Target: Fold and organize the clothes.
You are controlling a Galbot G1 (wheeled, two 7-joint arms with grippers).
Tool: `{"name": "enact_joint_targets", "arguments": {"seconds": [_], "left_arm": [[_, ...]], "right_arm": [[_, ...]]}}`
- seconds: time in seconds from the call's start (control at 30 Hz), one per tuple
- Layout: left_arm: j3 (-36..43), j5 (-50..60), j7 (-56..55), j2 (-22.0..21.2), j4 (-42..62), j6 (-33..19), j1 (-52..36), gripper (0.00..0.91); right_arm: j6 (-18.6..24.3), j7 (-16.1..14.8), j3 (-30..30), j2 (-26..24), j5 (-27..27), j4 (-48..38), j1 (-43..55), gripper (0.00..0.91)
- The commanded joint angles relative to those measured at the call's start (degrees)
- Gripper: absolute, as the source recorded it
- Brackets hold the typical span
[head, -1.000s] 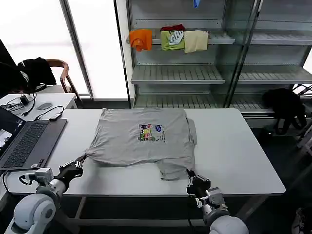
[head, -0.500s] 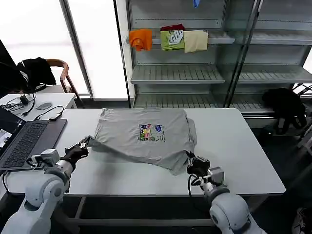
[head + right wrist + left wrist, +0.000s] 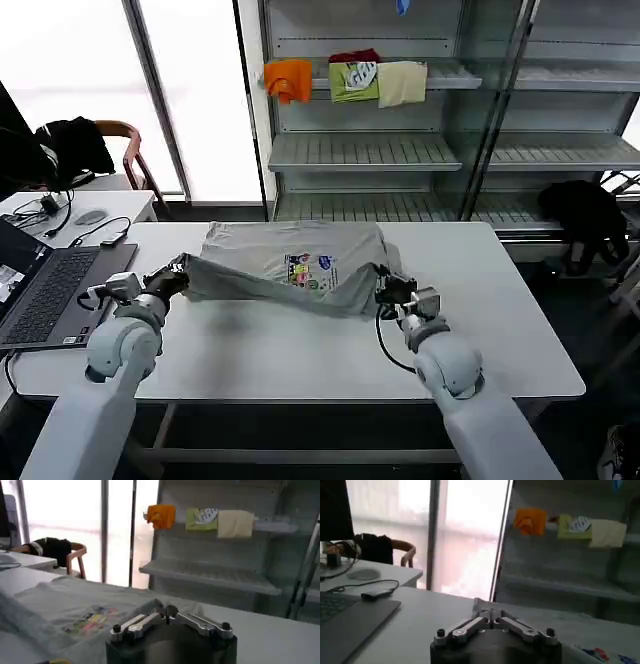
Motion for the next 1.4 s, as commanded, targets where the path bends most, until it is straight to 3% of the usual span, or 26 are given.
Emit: {"name": "enact_joint_targets", "arguments": {"seconds": [0.03,0.23,0.7,0.73,0.77,0.8,1.03,1.23,1.33,1.4], "left_arm": [[1.69,1.33,-1.21,-1.52,6.97,-0.61,-4.52,0.0],[2.38,2.36,-1.16,-2.66,9.33,-0.63,-5.84,0.0],[3.25,5.23,-0.36,-4.32,13.04,-0.94,-7.45,0.04],[3.36,5.39,-0.21,-4.27,13.63,-1.02,-7.69,0.262],[3.54,5.76,0.22,-4.21,14.3,-1.02,-8.17,0.907],[3.72,6.24,0.4,-4.12,14.75,-1.01,-8.46,0.907],[4.21,7.16,2.17,-3.12,13.71,-0.6,-8.59,0.907],[4.2,7.97,3.14,-0.94,9.34,1.09,-6.46,0.907],[4.07,8.06,3.75,1.02,5.96,2.35,-4.99,0.907],[3.66,7.69,4.28,1.96,3.7,3.12,-3.88,0.907]], "right_arm": [[2.87,-0.91,-0.72,1.09,-1.81,-9.37,6.71,0.0],[5.43,0.06,-1.44,2.6,-3.51,-15.3,10.8,0.0],[7.25,-1.07,-4.88,5.29,-8.23,-23.18,13.74,0.0],[7.69,-1.12,-4.92,5.5,-8.45,-24.45,14.09,0.322],[7.71,-1.02,-5.07,5.8,-8.53,-25.59,14.65,0.635],[7.67,-0.94,-5.32,5.98,-8.54,-26.21,15.11,0.907],[5.8,-3.09,-7.08,5.59,-9.29,-26.64,16.24,0.907],[-2.56,-5.04,-8.35,3.32,-9.88,-23.34,15.26,0.907],[-8.73,-5.35,-8.08,1.32,-9.07,-19.52,14.15,0.907],[-8.51,-4.46,-7.05,0.78,-8.25,-18.11,13.53,0.907]]}}
